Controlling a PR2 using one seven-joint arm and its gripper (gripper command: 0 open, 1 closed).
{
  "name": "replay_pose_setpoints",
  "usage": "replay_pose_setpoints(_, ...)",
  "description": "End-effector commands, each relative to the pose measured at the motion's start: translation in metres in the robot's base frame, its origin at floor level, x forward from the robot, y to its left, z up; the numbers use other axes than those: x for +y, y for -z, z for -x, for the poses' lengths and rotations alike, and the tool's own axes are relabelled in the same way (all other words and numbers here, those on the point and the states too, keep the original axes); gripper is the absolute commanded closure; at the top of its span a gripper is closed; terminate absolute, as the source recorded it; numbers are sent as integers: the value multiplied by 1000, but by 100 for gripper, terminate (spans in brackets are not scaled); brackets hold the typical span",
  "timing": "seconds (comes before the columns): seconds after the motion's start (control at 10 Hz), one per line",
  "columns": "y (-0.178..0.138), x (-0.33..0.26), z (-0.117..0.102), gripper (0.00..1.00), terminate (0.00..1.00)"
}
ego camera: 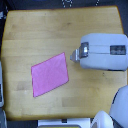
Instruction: Folding a cloth
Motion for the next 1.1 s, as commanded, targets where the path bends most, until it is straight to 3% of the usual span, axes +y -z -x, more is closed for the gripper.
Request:
replay_pose_setpoints(0.0, 42, 76, 29, 0, 0)
replay_pose_setpoints(0.5, 71, 139, 29, 0, 0)
replay_pose_setpoints(1.0, 117, 141, 7, 0, 0)
